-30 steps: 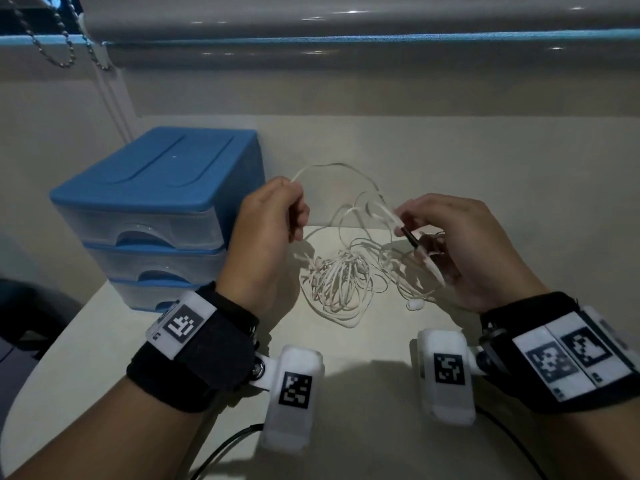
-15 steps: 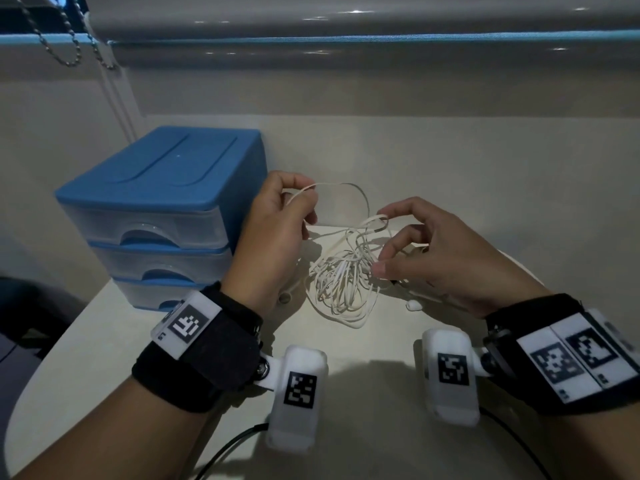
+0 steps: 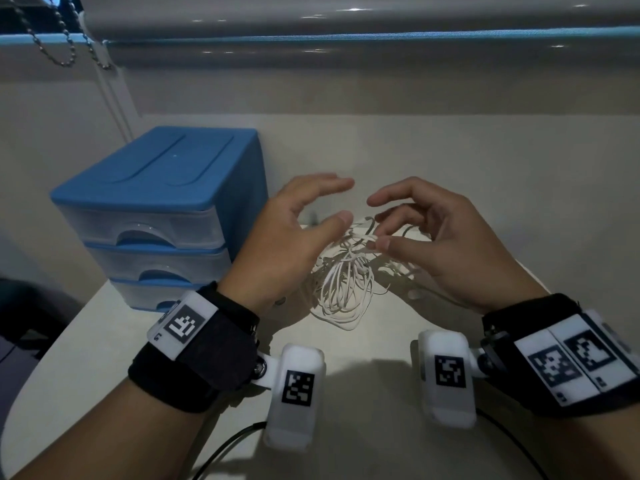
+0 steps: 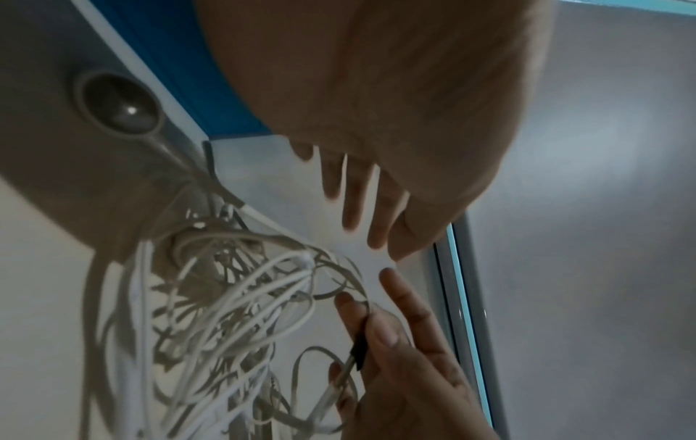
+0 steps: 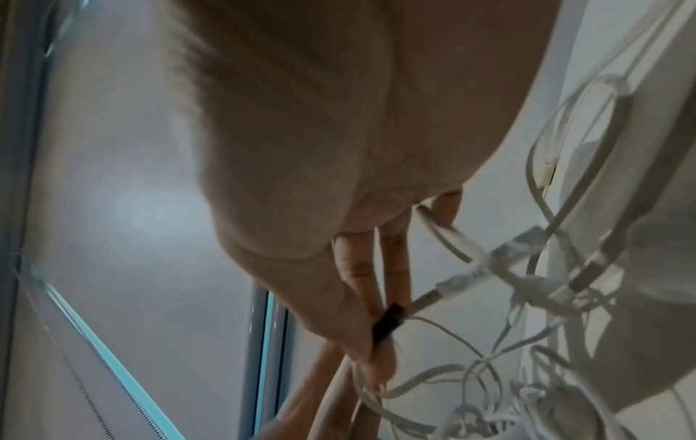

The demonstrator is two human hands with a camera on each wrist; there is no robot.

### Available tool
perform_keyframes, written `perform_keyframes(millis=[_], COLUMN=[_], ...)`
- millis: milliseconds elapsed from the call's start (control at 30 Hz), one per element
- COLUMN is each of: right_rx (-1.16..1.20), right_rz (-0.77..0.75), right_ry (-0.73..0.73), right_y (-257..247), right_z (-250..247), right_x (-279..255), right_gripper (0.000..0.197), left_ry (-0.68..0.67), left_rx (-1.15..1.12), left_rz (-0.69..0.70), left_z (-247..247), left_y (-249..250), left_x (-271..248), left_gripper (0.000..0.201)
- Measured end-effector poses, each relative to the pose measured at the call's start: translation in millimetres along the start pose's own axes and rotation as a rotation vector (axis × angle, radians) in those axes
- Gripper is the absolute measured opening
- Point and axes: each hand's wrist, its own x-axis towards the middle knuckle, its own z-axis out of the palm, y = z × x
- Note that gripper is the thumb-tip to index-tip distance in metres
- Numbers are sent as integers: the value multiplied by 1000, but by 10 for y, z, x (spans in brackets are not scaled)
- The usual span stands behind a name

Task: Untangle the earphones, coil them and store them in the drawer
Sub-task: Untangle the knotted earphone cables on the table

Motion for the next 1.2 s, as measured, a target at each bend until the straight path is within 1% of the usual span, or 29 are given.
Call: perform_keyframes(millis=[100,167,200,300,367,500,567,633,667,733,800,867,1033,1100,1200], right_rx=[62,83,93,161,182,200,131,32,-13,-79,-105,-84,2,6,19], right_rz=[-112,-181,-206,-236,-217,-111,-68,-42,-24,34,73,68,48,23,27], right_ry=[35,88,130,337,452,564,568,491,438,357,345,401,637,687,729], right_y=[30,51,64,110,126,131,144,175,194,223,233,223,218,224,208], right_z=[-18,-27,-28,-33,-49,-96,-111,-113,-108,-93,-87,-99,-171,-197,-209], right_x=[21,47,62,122,141,128,127,124,119,108,104,112,142,141,136], right_gripper=[33,30,29,26,26,32,22,8,7,13,21,24,24,24,23], left_ry=[-125,-201,-214,-157,-117,-79,-49,11,49,124,173,187,195,199,201], left_rx=[-20,-13,5,-29,-52,-82,-126,-162,-176,-191,-187,-200,-191,-189,-203], left_rz=[-13,-25,-23,-44,-59,-93,-109,-116,-117,-116,-117,-126,-175,-182,-189], left_z=[10,29,41,48,46,54,48,38,30,16,9,8,0,3,12], left_y=[22,17,14,-14,-37,-36,-33,-35,-39,-57,-82,-98,-104,-107,-106], left_x=[-29,-38,-39,-23,-11,-2,1,7,14,33,52,64,67,72,73], left_gripper=[31,28,24,12,9,10,12,14,16,17,17,17,19,20,20])
